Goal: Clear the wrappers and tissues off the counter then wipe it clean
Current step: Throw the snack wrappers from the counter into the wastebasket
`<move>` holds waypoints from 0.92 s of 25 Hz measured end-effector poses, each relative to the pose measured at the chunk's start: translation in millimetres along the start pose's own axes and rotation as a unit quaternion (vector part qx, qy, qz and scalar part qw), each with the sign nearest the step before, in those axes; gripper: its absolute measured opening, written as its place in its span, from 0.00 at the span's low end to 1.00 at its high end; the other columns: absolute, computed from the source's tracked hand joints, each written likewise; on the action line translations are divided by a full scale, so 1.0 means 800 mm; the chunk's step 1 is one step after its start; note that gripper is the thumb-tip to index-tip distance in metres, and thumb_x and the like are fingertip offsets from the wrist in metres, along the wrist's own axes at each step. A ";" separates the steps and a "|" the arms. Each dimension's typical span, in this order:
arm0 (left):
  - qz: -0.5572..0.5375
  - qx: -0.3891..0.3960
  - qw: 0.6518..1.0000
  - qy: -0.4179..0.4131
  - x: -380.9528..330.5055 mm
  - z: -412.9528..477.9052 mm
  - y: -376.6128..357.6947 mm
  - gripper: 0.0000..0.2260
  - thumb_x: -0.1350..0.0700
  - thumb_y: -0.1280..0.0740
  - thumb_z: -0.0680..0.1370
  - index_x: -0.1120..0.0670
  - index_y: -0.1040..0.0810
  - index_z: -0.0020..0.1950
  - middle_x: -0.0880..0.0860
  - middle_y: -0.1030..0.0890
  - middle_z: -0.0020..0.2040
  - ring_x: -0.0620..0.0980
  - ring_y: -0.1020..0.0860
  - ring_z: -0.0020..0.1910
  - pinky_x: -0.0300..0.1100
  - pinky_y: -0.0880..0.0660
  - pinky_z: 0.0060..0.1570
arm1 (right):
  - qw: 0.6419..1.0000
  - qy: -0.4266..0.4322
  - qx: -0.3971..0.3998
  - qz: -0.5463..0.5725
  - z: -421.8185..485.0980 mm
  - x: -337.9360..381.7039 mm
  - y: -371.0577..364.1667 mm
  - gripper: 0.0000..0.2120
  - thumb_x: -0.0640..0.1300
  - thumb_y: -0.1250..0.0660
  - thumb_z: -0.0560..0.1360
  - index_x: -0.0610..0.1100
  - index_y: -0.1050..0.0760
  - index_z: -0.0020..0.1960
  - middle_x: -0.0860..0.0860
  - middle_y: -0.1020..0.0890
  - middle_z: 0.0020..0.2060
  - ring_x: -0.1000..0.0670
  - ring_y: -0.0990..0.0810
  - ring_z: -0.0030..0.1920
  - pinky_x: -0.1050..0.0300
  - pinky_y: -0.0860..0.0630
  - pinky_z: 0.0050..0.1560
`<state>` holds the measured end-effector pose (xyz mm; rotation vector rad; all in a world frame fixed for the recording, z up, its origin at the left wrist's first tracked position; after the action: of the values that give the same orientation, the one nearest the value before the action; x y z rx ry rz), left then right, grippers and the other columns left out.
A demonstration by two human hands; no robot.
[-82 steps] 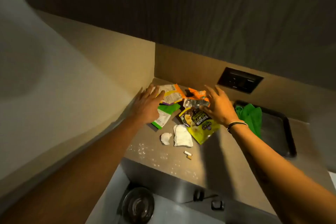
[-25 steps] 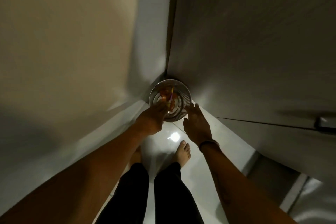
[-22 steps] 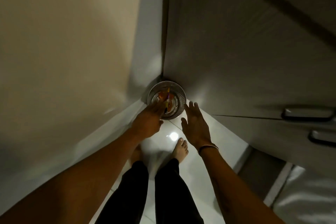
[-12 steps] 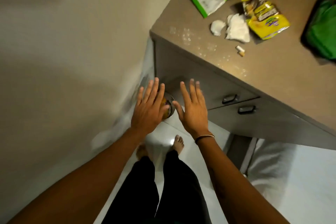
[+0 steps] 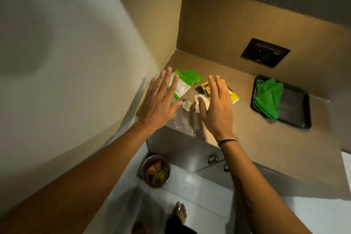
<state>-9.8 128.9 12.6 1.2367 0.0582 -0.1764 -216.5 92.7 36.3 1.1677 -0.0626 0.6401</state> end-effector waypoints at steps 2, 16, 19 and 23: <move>-0.004 0.053 0.999 -0.001 0.001 0.038 -0.016 0.39 0.36 0.43 0.83 0.55 0.51 0.86 0.59 0.53 0.87 0.59 0.54 0.86 0.57 0.48 0.84 | 0.994 -0.035 0.093 -0.044 0.036 -0.044 -0.008 0.36 0.48 0.33 0.81 0.44 0.43 0.84 0.38 0.39 0.83 0.36 0.42 0.84 0.43 0.41 0.83; 0.050 0.208 0.976 0.026 -0.012 0.157 -0.136 0.19 0.60 0.38 0.83 0.58 0.28 0.75 0.59 0.28 0.77 0.59 0.30 0.76 0.55 0.25 0.69 | 0.972 -0.165 0.161 -0.052 0.102 -0.210 -0.046 0.20 0.34 0.34 0.77 0.42 0.22 0.68 0.36 0.18 0.60 0.32 0.21 0.62 0.42 0.22 0.58; 0.017 0.128 0.991 0.037 -0.009 0.153 -0.117 0.19 0.66 0.39 0.82 0.60 0.25 0.73 0.59 0.23 0.75 0.59 0.26 0.74 0.56 0.22 0.68 | 0.966 -0.245 0.079 0.023 0.108 -0.214 -0.026 0.12 0.37 0.34 0.79 0.41 0.17 0.60 0.37 0.16 0.56 0.34 0.19 0.60 0.44 0.22 0.56; -0.071 0.032 0.996 0.052 -0.012 0.130 -0.071 0.21 0.65 0.38 0.84 0.60 0.28 0.78 0.58 0.27 0.79 0.58 0.31 0.80 0.55 0.29 0.77 | 0.945 -0.281 -0.058 0.159 0.098 -0.181 0.019 0.09 0.36 0.32 0.80 0.39 0.16 0.57 0.43 0.15 0.52 0.40 0.16 0.54 0.52 0.23 0.54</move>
<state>-34.4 13.9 -5.2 1.3067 0.2325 -0.2389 -321.2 -34.7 28.0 1.2043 -0.7781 0.5558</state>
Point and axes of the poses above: each hand's wrist, its own z-axis towards the middle knuckle, its own y-axis out of the back of the hand, x = y × z, the point moved 3 cm from there along z, towards the middle knuckle
